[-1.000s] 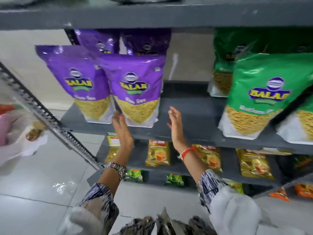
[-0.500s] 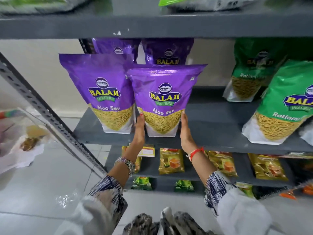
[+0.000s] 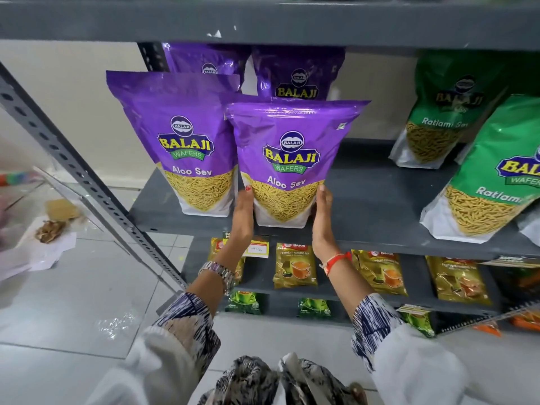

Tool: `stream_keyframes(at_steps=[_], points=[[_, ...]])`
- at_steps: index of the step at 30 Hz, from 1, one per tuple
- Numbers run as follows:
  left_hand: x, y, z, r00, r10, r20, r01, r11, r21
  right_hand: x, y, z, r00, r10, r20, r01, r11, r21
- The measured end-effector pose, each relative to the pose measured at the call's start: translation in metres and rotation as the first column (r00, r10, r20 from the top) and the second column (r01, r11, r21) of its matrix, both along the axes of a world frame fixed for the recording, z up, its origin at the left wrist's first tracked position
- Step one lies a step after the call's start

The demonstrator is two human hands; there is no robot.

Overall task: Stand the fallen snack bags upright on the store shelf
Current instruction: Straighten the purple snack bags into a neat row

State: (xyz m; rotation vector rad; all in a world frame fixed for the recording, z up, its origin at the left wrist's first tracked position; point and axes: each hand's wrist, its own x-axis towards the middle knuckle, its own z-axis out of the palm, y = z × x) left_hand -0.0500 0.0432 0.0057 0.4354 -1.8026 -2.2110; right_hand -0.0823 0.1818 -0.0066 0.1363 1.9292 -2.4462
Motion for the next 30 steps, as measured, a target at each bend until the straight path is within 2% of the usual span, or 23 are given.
stream_keyframes(at_steps=[1, 3, 5, 7, 9, 11, 13, 15, 18, 21, 23, 26, 30], points=[[0.007, 0.0, -0.003, 0.992, 0.122, -0.022, -0.123, 0.986, -0.111, 0.005, -0.002, 0.001, 0.995, -0.097, -0.005, 0.097, 0.995, -0.006], [0.025, -0.005, -0.013, 0.911, 0.394, -0.125, -0.413, 0.867, -0.277, 0.026, -0.009, 0.0, 0.952, -0.304, -0.011, 0.305, 0.952, 0.022], [0.041, -0.021, -0.024, 0.82, 0.52, -0.239, -0.572, 0.739, -0.355, 0.055, -0.025, -0.012, 0.925, -0.374, -0.067, 0.378, 0.924, 0.054], [0.047, -0.047, -0.026, 0.749, 0.611, -0.258, -0.663, 0.676, -0.323, 0.084, -0.048, -0.023, 0.962, -0.246, -0.119, 0.254, 0.965, 0.061], [0.044, -0.077, -0.02, 0.706, 0.676, -0.213, -0.709, 0.673, -0.211, 0.097, -0.071, -0.028, 0.992, -0.024, -0.125, 0.036, 0.995, 0.088], [0.035, -0.106, -0.013, 0.728, 0.664, -0.17, -0.684, 0.721, -0.111, 0.094, -0.096, -0.028, 0.983, 0.155, -0.095, -0.138, 0.978, 0.157], [0.026, -0.132, -0.006, 0.8, 0.591, -0.108, -0.599, 0.795, -0.09, 0.085, -0.123, -0.018, 0.967, 0.242, -0.073, -0.224, 0.955, 0.196], [0.016, -0.148, -0.003, 0.886, 0.465, -0.001, -0.462, 0.88, -0.108, 0.074, -0.141, -0.007, 0.967, 0.248, -0.062, -0.233, 0.954, 0.189], [0.008, -0.151, 0.0, 0.952, 0.283, 0.12, -0.28, 0.959, -0.036, 0.056, -0.156, 0.004, 0.978, 0.207, -0.041, -0.196, 0.964, 0.179], [0.01, -0.138, 0.009, 0.972, 0.231, 0.048, -0.228, 0.972, -0.056, 0.044, -0.163, 0.007, 0.987, 0.161, 0.015, -0.161, 0.972, 0.169], [0.009, -0.133, 0.01, 0.975, 0.222, 0.002, -0.222, 0.973, -0.06, 0.04, -0.166, 0.006, 0.987, 0.162, 0.0, -0.159, 0.972, 0.175], [0.012, -0.139, 0.01, 0.977, 0.213, -0.015, -0.214, 0.974, -0.081, 0.037, -0.17, 0.0, 0.984, 0.176, -0.027, -0.167, 0.966, 0.197], [0.016, -0.147, 0.01, 0.974, 0.228, -0.005, -0.228, 0.972, -0.054, 0.036, -0.175, -0.003, 0.977, 0.214, 0.012, -0.212, 0.957, 0.195]])
